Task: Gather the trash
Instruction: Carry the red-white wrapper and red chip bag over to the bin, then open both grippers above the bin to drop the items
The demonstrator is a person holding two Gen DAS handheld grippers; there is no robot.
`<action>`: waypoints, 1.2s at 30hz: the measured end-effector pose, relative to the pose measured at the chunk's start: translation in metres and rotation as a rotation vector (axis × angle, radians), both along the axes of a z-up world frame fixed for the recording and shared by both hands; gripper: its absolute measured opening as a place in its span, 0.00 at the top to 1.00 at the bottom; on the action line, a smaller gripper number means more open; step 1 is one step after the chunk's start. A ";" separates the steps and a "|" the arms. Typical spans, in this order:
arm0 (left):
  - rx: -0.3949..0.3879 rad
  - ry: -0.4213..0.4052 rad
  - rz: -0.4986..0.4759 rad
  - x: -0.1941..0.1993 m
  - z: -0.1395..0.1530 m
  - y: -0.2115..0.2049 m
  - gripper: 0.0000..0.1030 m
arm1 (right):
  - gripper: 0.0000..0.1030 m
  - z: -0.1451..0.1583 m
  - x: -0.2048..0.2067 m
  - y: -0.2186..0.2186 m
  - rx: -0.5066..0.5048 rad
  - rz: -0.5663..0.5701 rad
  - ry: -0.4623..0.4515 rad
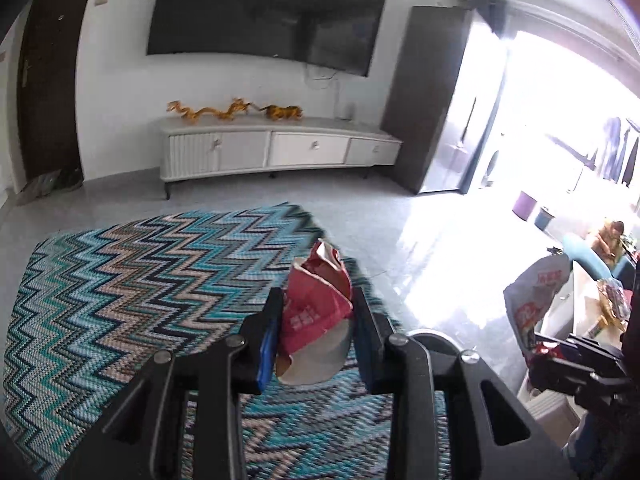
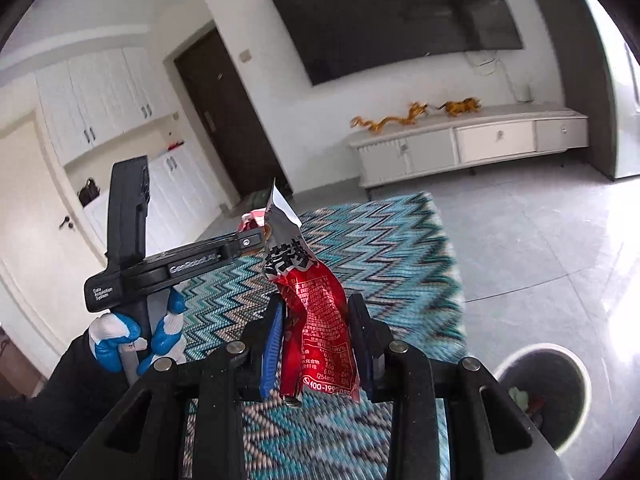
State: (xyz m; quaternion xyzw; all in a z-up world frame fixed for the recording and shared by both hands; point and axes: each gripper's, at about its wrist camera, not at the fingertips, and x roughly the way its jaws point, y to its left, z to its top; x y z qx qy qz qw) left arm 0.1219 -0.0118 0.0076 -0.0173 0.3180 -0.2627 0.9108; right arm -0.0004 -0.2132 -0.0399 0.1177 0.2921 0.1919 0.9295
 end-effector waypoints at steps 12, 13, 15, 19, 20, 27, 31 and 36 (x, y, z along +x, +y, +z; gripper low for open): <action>0.023 0.056 -0.257 -0.046 -0.003 -0.135 0.70 | 0.70 -0.001 -0.074 -0.109 0.048 -0.279 0.005; 0.040 0.075 -0.279 -0.045 -0.009 -0.150 0.70 | 0.70 -0.008 -0.072 -0.116 0.052 -0.296 0.022; 0.067 0.103 -0.308 -0.042 -0.023 -0.174 0.70 | 0.70 -0.025 -0.065 -0.134 0.072 -0.333 0.058; 0.108 0.170 -0.350 -0.028 -0.054 -0.213 0.68 | 0.69 -0.054 -0.049 -0.166 0.108 -0.384 0.118; 0.119 0.184 -0.359 -0.025 -0.061 -0.221 0.68 | 0.69 -0.060 -0.045 -0.173 0.117 -0.394 0.133; 0.153 0.311 -0.414 0.004 -0.109 -0.268 0.68 | 0.67 -0.107 -0.009 -0.218 0.143 -0.453 0.241; 0.136 0.370 -0.425 0.020 -0.126 -0.283 0.51 | 0.62 -0.131 0.012 -0.234 0.139 -0.480 0.303; 0.131 0.392 -0.407 0.031 -0.136 -0.286 0.44 | 0.52 -0.148 0.015 -0.241 0.138 -0.502 0.335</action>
